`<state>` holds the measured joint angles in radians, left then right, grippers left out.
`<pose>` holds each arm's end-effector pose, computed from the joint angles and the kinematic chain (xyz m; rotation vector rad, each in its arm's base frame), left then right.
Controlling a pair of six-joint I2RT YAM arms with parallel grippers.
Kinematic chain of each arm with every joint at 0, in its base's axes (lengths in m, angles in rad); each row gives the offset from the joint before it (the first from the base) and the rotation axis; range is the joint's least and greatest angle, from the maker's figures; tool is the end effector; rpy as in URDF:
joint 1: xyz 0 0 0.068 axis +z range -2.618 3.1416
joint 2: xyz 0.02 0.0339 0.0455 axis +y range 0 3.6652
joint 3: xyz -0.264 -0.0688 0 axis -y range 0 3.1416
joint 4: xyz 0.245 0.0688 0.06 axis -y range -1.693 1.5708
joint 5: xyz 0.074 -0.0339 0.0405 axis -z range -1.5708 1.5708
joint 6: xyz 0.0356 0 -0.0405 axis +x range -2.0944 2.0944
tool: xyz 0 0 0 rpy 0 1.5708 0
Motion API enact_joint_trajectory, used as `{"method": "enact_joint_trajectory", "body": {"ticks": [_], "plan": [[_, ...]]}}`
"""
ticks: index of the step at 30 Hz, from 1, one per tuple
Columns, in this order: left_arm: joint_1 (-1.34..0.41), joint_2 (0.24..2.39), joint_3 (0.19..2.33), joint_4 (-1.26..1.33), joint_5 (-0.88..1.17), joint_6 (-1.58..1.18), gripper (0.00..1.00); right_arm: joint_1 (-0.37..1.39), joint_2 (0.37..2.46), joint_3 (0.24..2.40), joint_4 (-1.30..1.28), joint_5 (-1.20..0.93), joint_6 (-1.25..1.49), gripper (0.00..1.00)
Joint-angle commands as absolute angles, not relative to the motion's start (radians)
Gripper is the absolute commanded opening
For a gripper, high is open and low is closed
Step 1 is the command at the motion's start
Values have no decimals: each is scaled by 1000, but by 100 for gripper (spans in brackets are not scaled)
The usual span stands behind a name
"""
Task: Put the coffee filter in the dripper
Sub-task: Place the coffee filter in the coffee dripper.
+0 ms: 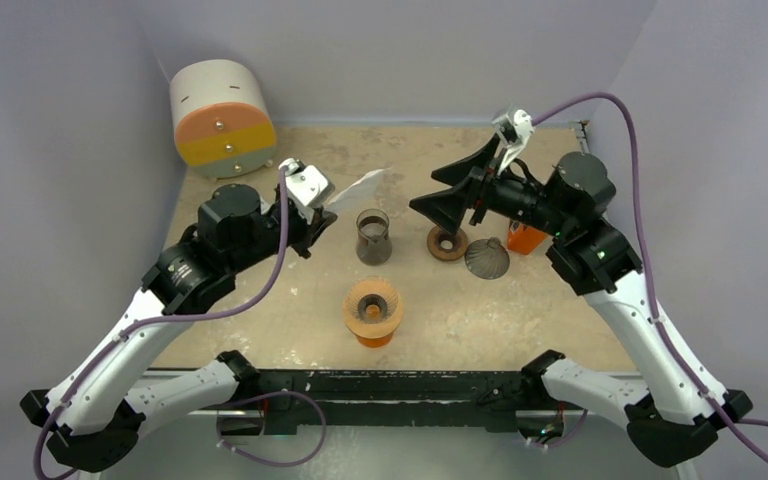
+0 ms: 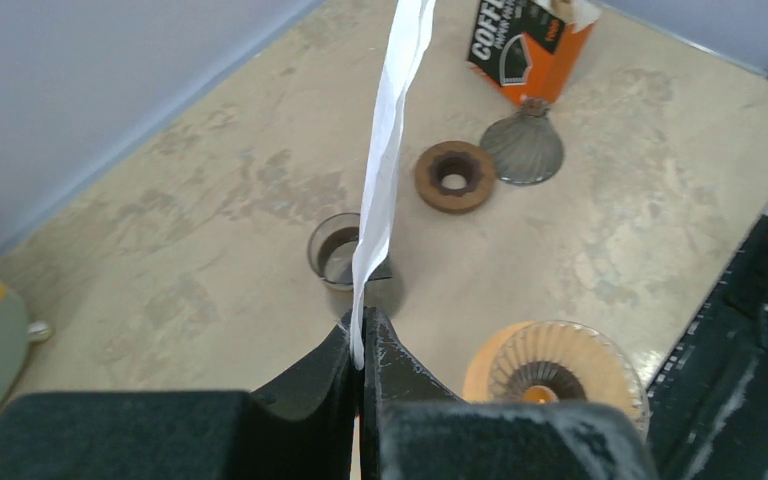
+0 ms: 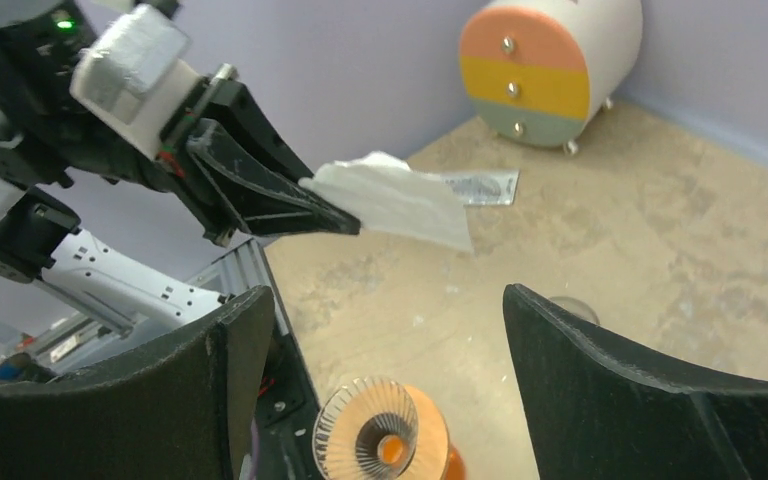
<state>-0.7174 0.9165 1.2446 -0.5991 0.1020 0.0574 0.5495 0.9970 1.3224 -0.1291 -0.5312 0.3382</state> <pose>0.1313 -0.1193 0.4294 0.7758 1.7088 -0.5524 0.1546 0.1158 0.4908 -0.6169 1.3605 1.0902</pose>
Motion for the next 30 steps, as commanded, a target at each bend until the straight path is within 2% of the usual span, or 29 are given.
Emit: {"method": "enact_joint_trajectory", "body": {"ticks": [1, 7, 12, 22, 30], "plan": [[-744, 931, 1287, -571, -66, 144, 0, 552, 1035, 1362, -214, -462, 436, 87], [-886, 994, 1277, -513, -338, 252, 0, 564, 1081, 1352, -169, -346, 602, 84], [-994, 1033, 1241, -401, -557, 366, 0, 647, 1127, 1365, -174, -218, 715, 84], [-1025, 1070, 1214, -304, -695, 419, 0, 725, 1092, 1236, -14, -67, 958, 81], [-1025, 1074, 1219, -327, -738, 347, 0, 732, 1085, 1168, 100, -53, 1071, 82]]}}
